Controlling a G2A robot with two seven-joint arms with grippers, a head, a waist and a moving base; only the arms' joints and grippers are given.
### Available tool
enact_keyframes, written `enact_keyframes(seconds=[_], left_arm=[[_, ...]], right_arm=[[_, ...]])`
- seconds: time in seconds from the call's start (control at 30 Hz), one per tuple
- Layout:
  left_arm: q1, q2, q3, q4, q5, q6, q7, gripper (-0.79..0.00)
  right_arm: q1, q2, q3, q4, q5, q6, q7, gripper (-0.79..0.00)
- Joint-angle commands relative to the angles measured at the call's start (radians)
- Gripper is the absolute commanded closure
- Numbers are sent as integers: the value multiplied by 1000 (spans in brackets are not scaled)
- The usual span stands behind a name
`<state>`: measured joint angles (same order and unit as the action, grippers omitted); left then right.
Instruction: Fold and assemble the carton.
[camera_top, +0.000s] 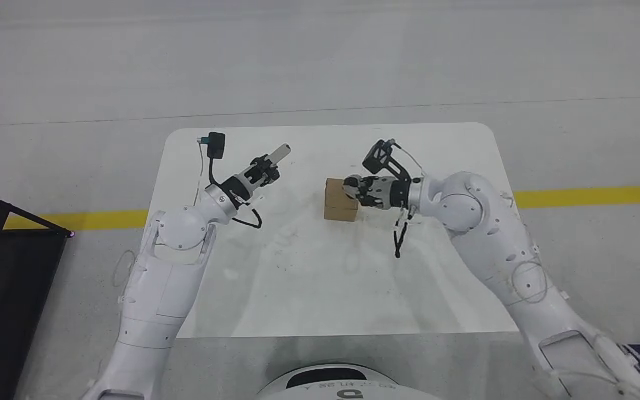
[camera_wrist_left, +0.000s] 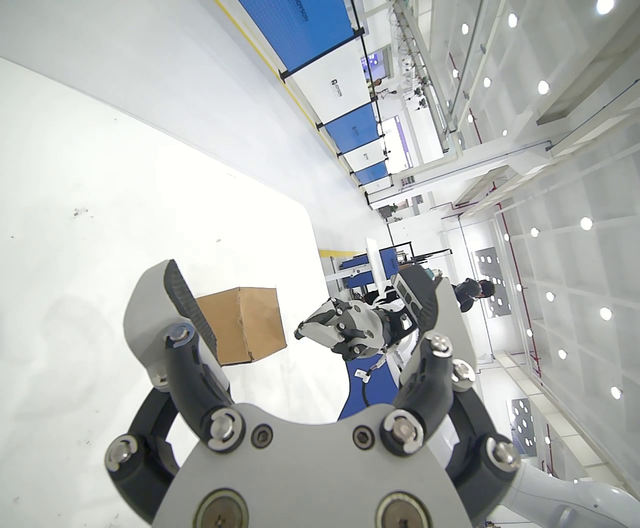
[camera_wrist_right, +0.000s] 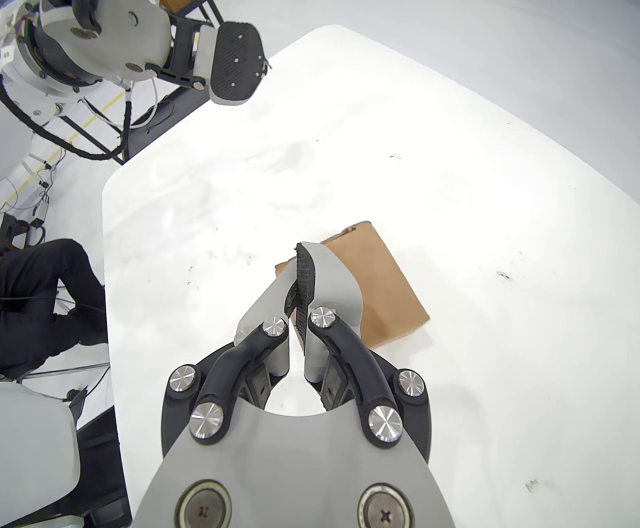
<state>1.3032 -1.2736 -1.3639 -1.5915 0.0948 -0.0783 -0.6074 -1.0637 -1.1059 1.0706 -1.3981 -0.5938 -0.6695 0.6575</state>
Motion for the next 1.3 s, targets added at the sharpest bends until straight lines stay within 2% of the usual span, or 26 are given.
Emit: enact_keyframes(seconds=[0.0,0.1,0.23,0.57,0.77,0.97,1.1,1.27], left_arm=[[0,0,0,0,0,0,0,-785],[0,0,0,0,0,0,0,-785],[0,0,0,0,0,0,0,-785],[10,3,8,-9,0,4,22,-785],[12,6,9,-13,-6,4,21,-785],[8,7,20,-2,-5,6,24,-785],[2,8,29,8,-3,8,28,-785],[-5,9,42,20,-3,10,27,-785]], right_arm=[[-12,6,15,-9,6,2,13,0],[5,4,0,2,28,-3,50,0],[62,-9,-44,59,48,53,93,0],[130,-28,-116,135,64,105,159,0],[119,-25,-111,117,51,82,119,0],[126,-27,-129,124,49,113,163,0],[121,-25,-117,108,54,84,119,0],[71,-7,-47,91,82,39,41,0]])
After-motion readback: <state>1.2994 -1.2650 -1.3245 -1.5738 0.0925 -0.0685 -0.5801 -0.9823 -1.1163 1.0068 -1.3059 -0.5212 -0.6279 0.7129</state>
